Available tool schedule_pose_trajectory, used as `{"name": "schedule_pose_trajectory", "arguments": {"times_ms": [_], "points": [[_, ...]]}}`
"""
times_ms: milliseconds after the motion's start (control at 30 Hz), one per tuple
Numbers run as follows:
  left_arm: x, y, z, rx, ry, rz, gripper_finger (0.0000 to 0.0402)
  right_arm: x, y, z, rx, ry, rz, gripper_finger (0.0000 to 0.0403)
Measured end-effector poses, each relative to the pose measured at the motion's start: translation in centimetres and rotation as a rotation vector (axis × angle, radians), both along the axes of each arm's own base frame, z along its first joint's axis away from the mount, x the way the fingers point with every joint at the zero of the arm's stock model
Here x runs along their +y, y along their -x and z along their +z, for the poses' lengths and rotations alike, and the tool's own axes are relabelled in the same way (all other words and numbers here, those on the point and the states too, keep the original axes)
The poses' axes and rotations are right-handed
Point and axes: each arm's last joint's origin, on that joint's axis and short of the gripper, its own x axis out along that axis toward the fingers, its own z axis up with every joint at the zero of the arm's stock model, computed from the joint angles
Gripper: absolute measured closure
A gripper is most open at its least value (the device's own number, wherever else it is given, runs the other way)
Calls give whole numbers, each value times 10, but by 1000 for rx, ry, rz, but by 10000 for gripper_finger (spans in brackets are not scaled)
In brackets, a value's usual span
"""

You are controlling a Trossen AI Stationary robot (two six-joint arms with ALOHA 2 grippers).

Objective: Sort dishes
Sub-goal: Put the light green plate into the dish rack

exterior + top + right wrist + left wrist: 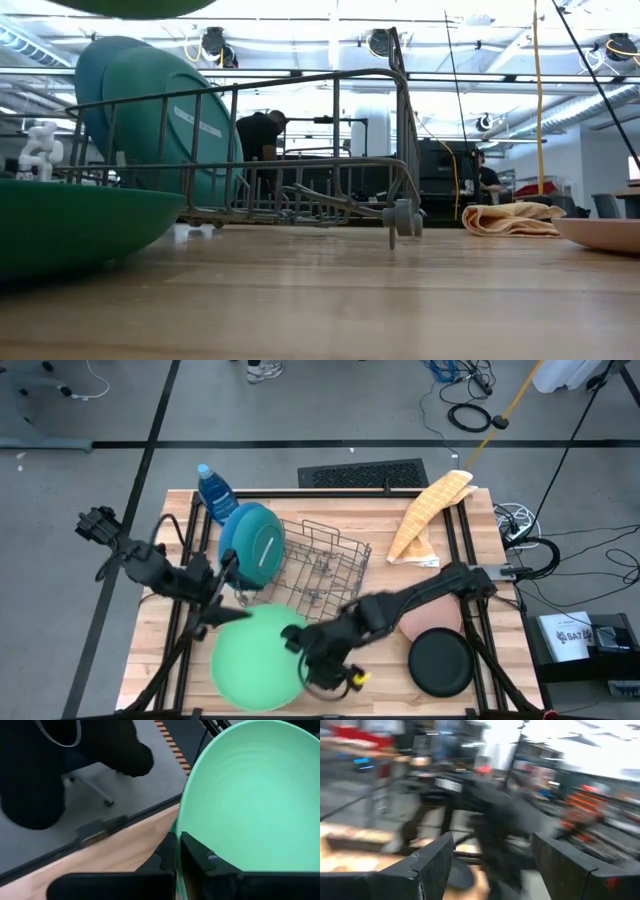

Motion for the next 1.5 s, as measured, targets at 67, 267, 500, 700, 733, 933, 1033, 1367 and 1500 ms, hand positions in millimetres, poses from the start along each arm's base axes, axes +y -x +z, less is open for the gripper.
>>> {"name": "schedule_pose_trajectory", "arguments": {"times_ms": [67, 267, 500, 700, 733, 933, 1033, 1367, 1500], "points": [[-2, 3, 6, -30, -35, -113, 134, -16, 11, 17, 23, -10, 0, 402], [-2, 9, 12, 21, -158, -211, 134, -65, 45, 63, 44, -30, -59, 403], [1, 5, -5, 204, -248, -119, 134, -119, 68, 95, 42, -162, -62, 403], [0, -6, -19, 315, -287, -83, 134, -146, 63, 90, 88, -229, -63, 403], [0, -8, -22, 344, -289, -89, 134, -147, 62, 89, 88, -231, -57, 403], [-7, -16, -32, 414, -281, -112, 135, -155, 61, 89, 84, -229, -66, 403], [-6, -20, -36, 443, -299, -74, 146, -158, 61, 89, 83, -230, -73, 403], [-3, -26, -38, 447, -303, -70, 358, -160, 61, 89, 102, -229, -121, 399], [-4, -28, -32, 403, -231, -35, 385, -162, 61, 86, 126, -117, -340, 362]]}}
